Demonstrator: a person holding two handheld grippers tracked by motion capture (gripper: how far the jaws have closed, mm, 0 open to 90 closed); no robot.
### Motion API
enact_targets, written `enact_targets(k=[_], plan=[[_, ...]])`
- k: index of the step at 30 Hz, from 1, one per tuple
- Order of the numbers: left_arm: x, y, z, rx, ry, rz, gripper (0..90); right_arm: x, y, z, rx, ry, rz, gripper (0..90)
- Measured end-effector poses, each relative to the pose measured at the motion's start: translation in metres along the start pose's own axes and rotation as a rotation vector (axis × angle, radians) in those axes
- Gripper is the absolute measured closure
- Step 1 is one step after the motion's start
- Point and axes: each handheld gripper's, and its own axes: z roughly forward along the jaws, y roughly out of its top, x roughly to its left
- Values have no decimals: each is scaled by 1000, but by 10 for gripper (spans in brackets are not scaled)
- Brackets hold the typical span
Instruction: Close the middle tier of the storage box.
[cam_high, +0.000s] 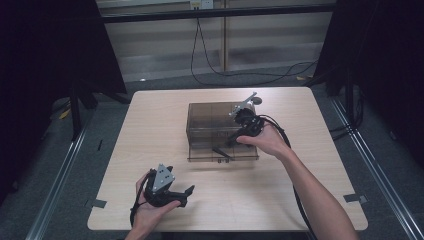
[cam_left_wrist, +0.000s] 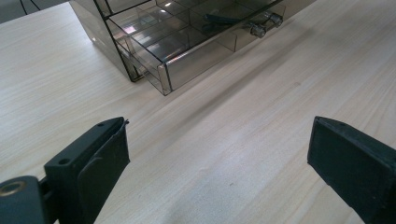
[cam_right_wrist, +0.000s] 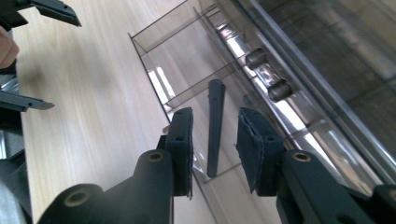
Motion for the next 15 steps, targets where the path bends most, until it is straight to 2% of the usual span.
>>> enact_targets(k=[6, 12, 15], plan=[[0, 0, -2, -5, -1, 8, 54, 0, -7, -6, -39, -8, 14, 632], [-1, 1, -3, -12, 0, 9, 54, 4, -13, -13, -88, -22, -1, 604], [-2, 1, -3, -2, 6, 13, 57, 6, -20, -17, -108, -28, 8, 591]])
